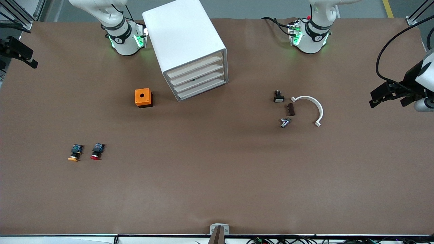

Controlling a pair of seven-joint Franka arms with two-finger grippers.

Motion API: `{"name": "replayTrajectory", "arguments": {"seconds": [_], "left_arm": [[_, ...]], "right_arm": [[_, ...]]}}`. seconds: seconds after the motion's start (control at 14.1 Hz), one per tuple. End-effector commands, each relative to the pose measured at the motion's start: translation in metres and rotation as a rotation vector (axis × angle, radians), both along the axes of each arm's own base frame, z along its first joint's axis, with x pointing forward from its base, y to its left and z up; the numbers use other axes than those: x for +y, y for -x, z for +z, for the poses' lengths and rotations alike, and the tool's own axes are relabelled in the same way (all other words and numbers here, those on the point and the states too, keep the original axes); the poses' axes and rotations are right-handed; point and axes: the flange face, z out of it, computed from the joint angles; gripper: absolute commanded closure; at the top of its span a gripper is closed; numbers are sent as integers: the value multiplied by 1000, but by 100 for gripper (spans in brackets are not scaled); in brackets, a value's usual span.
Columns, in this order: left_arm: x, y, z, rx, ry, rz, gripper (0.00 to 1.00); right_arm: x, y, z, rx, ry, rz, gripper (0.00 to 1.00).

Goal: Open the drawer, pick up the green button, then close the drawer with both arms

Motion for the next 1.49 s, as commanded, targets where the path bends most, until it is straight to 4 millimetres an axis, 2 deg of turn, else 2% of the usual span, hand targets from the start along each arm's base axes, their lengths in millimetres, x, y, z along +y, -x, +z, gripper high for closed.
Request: {"name": "replayTrajectory", "arguments": {"seconds": [0.0,0.21,0.28,0.43,0.5,0.64,0.78,0.85,0.92,0.99,1.06,1.28,1.42], "left_arm": [[-1,2,1,7,14,-1,1],[1,1,2,5,16,4,1],[2,0,-2,14,15,5,1],[18,-5,-13,32,21,27,1],[17,-6,-16,39,21,30,1],[11,-21,-49,92,27,30,1],[-2,-36,-87,149,33,10,1],[-24,-43,-107,174,29,-2,1],[-36,-47,-127,203,20,16,1],[-38,-53,-145,229,18,52,1],[-50,-55,-159,249,15,58,1],[-105,-54,-199,299,-8,71,1],[-123,-54,-215,313,-17,119,1]], "right_arm": [[5,3,-3,0,12,8,0],[8,4,-2,-1,12,16,0],[8,4,-2,-3,12,16,0],[9,2,-3,-12,13,17,0],[11,1,-3,-18,14,19,0],[10,-1,-3,-26,14,17,0],[10,-1,-5,-23,14,17,0],[11,-1,-5,-23,14,19,0],[11,0,-5,-21,14,17,0],[11,1,-5,-18,13,14,0],[9,1,-9,-11,11,10,0],[8,1,-10,-11,11,9,0],[8,1,-8,-15,11,9,0]]}}
